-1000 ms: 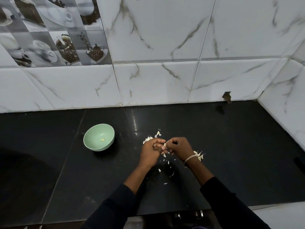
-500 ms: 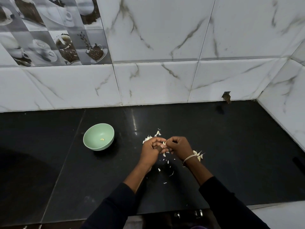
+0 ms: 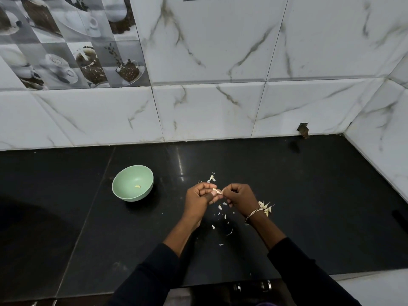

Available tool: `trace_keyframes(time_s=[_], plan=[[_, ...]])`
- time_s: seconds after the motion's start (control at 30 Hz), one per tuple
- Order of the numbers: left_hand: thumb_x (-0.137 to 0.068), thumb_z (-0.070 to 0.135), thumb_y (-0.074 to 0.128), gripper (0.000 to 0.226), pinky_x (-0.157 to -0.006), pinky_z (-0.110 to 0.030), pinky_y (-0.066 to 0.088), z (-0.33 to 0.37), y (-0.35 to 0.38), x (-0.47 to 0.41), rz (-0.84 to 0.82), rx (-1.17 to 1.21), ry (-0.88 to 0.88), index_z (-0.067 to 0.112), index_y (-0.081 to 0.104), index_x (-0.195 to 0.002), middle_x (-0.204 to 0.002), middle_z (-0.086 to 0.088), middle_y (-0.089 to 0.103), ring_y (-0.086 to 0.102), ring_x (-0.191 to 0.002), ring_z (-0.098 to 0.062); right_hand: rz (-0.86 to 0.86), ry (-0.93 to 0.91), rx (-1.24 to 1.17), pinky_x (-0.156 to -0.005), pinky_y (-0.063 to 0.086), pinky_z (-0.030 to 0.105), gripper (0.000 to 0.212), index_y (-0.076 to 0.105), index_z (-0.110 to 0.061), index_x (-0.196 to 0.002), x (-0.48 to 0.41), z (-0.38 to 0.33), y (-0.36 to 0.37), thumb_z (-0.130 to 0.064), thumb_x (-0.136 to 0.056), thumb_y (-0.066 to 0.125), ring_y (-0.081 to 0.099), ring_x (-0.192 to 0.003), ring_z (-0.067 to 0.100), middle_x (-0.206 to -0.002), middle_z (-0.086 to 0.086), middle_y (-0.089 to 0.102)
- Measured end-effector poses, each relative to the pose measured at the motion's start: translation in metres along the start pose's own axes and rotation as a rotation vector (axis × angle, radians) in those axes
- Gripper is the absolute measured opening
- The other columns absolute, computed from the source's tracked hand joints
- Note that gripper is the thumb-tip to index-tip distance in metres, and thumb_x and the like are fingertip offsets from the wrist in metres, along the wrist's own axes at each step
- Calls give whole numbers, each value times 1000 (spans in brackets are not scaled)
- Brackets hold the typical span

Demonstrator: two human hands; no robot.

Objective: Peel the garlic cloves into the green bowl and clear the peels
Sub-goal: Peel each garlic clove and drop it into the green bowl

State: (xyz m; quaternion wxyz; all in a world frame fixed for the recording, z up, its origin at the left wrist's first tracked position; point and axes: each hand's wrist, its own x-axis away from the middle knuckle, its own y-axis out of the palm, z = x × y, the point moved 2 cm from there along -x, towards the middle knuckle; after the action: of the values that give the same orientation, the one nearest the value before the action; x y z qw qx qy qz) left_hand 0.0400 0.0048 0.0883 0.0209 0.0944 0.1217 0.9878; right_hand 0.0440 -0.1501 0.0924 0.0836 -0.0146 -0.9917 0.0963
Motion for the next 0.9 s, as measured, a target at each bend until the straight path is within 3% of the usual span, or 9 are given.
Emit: trace_keyframes(time_s=[0.2,0.3,0.4,0.47,0.53,0.6,0.7,0.83,0.9], plan=[[-90,-9,64,15,-78,-29,61,-4,-6,-3,37,15,-4,-7,67,-105,-90,-22,75,74,-85,-31,33,28,59,-47,40,24,20,67,0,-70,1,9,-8,-4,-89,63,47,-42,12,-50,4,54],[-90,-10,64,15,-84,-35,59,-6,-6,-3,25,4,-13,-1,70,-101,-86,-18,76,75,-85,-30,31,41,240,-54,47,32,24,68,-2,-68,0,18,-13,-13,-88,62,52,-47,13,-52,4,59],[-90,-9,64,19,-78,-27,60,-6,-5,-2,13,-10,-13,4,72,-101,-86,-17,76,75,-84,-27,23,36,461,-56,46,23,29,69,-7,-68,-1,22,-16,-28,-89,70,55,-50,6,-56,-2,64],[-90,-10,63,20,-75,-24,59,-6,-3,0,0,-30,-8,4,73,-101,-85,-16,76,75,-82,-25,50,5,498,-57,44,19,18,72,-10,-73,0,20,-16,-23,-85,73,57,-56,3,-62,-6,67],[-90,-13,62,21,-71,-21,58,-8,-1,1,-4,-36,-12,-2,72,-104,-87,-17,73,76,-81,-24,57,-21,482,-62,48,21,6,74,-14,-78,1,17,-15,-14,-83,70,60,-57,3,-67,-6,69],[-89,-16,61,22,-70,-20,58,-9,1,1,-1,-36,-16,-8,70,-107,-89,-21,70,75,-79,-24,34,-23,400,-59,52,23,9,76,-13,-83,3,12,-13,-12,-86,67,61,-52,6,-64,-5,68],[-87,-16,62,24,-72,-22,58,-12,3,-1,-8,-61,-9,0,74,-101,-92,-21,72,74,-79,-22,-54,0,204,-52,50,22,13,76,-5,-86,7,2,-10,-11,-91,66,60,-48,10,-58,-2,66],[-87,-12,66,21,-79,-30,60,-15,3,-3,-31,-146,18,2,75,-100,-96,-24,73,73,-82,-20,-116,2,186,-51,48,21,13,76,-5,-82,8,-4,-12,-9,-88,66,60,-49,14,-60,4,67],[-87,-9,68,20,-78,-29,59,-16,3,-3,-31,-247,58,2,76,-101,-94,-18,75,72,-81,-16,-127,14,189,-50,47,22,12,76,-4,-80,7,-3,-13,-9,-86,67,59,-50,15,-59,5,67]])
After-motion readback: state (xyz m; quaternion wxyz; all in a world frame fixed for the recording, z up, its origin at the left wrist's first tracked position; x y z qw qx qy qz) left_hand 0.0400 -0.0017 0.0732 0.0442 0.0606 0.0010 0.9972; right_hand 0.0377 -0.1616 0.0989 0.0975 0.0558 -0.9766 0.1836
